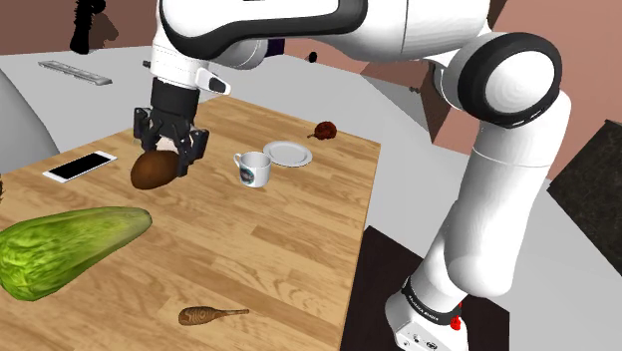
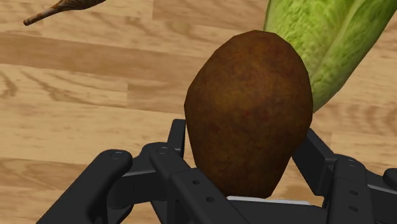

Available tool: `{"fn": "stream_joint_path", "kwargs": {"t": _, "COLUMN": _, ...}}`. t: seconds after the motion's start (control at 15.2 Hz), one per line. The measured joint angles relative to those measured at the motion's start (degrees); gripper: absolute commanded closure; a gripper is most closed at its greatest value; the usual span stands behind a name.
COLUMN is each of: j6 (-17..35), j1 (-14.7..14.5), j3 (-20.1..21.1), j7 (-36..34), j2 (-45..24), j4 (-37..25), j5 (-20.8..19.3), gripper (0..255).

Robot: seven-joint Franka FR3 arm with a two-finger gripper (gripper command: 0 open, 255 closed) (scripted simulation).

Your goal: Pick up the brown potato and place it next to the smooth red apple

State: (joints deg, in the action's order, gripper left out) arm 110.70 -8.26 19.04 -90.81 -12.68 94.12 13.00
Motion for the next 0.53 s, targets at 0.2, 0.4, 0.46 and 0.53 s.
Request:
{"fn": "stream_joint_path", "kwargs": {"t": 0.2, "j6": 2.35, "j1": -1.75, "j3": 1.37, "j7": -2.63, "j2": 2.67, "j4": 4.13, "j5": 0.57, "gripper": 255}}
{"fn": "stream_joint_path", "kwargs": {"t": 0.4, "j6": 4.23, "j1": -3.64, "j3": 2.83, "j7": -5.65, "j2": 4.64, "j4": 7.02, "j5": 0.85, "gripper": 255}}
{"fn": "stream_joint_path", "kwargs": {"t": 0.46, "j6": 4.99, "j1": -4.34, "j3": 3.33, "j7": -6.76, "j2": 4.78, "j4": 7.64, "j5": 0.76, "gripper": 255}}
{"fn": "stream_joint_path", "kwargs": {"t": 0.53, "j6": 5.43, "j1": -4.88, "j3": 3.79, "j7": -7.67, "j2": 5.62, "j4": 8.63, "j5": 0.95, "gripper": 255}}
